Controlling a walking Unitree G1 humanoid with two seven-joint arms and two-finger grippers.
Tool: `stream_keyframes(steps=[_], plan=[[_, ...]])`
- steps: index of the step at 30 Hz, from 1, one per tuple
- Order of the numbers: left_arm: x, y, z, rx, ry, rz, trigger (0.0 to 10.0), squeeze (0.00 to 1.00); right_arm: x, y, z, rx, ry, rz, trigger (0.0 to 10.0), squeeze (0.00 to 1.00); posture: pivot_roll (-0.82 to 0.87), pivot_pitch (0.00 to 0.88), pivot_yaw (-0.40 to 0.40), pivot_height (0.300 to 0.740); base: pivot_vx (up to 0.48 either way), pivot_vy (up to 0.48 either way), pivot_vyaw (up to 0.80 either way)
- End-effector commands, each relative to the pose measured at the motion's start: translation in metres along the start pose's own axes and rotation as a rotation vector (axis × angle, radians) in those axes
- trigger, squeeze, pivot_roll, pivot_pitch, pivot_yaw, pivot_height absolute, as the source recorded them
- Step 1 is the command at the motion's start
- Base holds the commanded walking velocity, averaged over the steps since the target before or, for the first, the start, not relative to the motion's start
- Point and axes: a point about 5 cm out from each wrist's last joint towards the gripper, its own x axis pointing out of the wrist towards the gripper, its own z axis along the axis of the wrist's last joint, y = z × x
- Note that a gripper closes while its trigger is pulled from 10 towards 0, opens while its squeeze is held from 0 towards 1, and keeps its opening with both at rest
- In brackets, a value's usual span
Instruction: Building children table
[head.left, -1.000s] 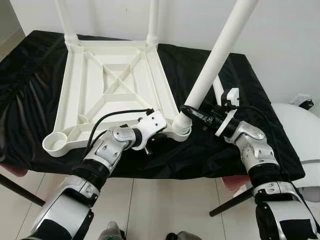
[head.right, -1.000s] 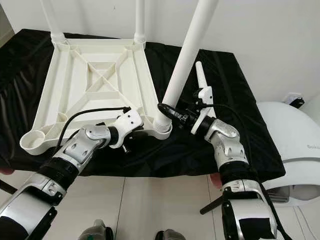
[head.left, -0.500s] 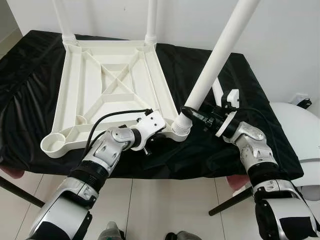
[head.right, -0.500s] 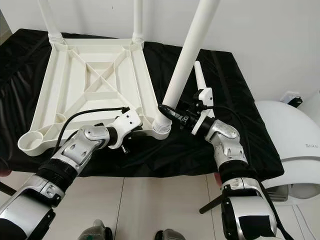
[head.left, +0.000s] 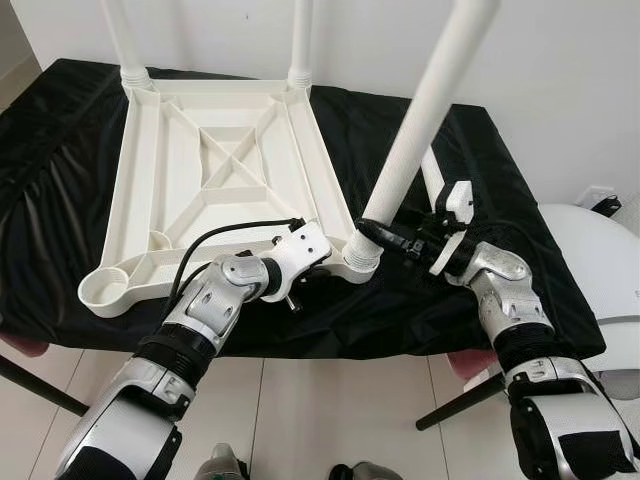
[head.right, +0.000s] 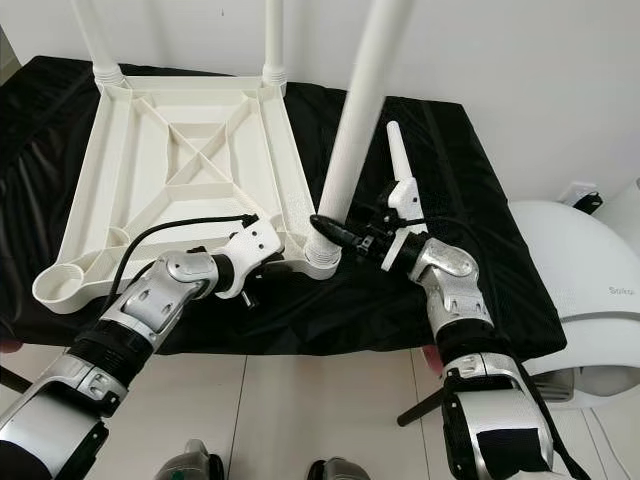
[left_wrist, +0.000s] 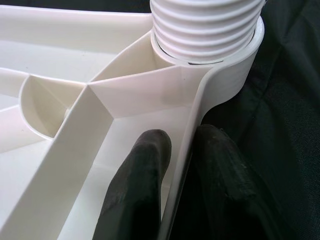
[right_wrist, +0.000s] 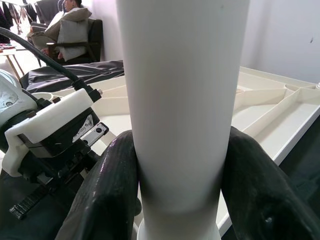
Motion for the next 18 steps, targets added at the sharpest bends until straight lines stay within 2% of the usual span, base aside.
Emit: stream_keyframes(steps=[1, 6, 10, 12, 16, 17, 18], plan=[[-0.001, -0.004, 0.006, 0.01, -0.033, -0.027, 10.0, 0.0, -0.012, 0.007, -0.026, 0.064, 0.125, -0.01, 10.0, 0.0, 0.05, 0.068, -0.079, 0.74, 0.0, 0.0, 0.0], [-0.002, -0.003, 0.006, 0.014, -0.032, -0.02, 10.0, 0.0, -0.015, 0.015, -0.035, 0.079, 0.116, -0.035, 10.0, 0.0, 0.05, 0.063, -0.072, 0.74, 0.0, 0.0, 0.0], [-0.003, -0.003, 0.006, 0.015, -0.032, -0.019, 10.0, 0.0, -0.016, 0.016, -0.038, 0.084, 0.117, -0.051, 10.0, 0.0, 0.05, 0.061, -0.069, 0.74, 0.0, 0.0, 0.0], [-0.002, -0.003, 0.007, 0.021, -0.031, -0.02, 10.0, 0.0, -0.018, 0.015, -0.04, 0.129, 0.097, -0.106, 10.0, 0.0, 0.05, 0.056, -0.065, 0.74, 0.0, 0.0, 0.0], [-0.002, -0.003, 0.007, 0.021, -0.031, -0.02, 10.0, 0.0, -0.018, 0.015, -0.04, 0.129, 0.097, -0.106, 10.0, 0.0, 0.05, 0.056, -0.065, 0.74, 0.0, 0.0, 0.0], [-0.002, -0.003, 0.009, 0.027, -0.034, -0.022, 10.0, 0.0, -0.016, 0.012, -0.04, 0.202, 0.079, -0.145, 10.0, 0.0, 0.05, 0.051, -0.061, 0.74, 0.0, 0.0, 0.0], [-0.002, -0.003, 0.009, 0.027, -0.034, -0.022, 10.0, 0.0, -0.016, 0.012, -0.04, 0.202, 0.079, -0.145, 10.0, 0.0, 0.05, 0.051, -0.061, 0.74, 0.0, 0.0, 0.0]])
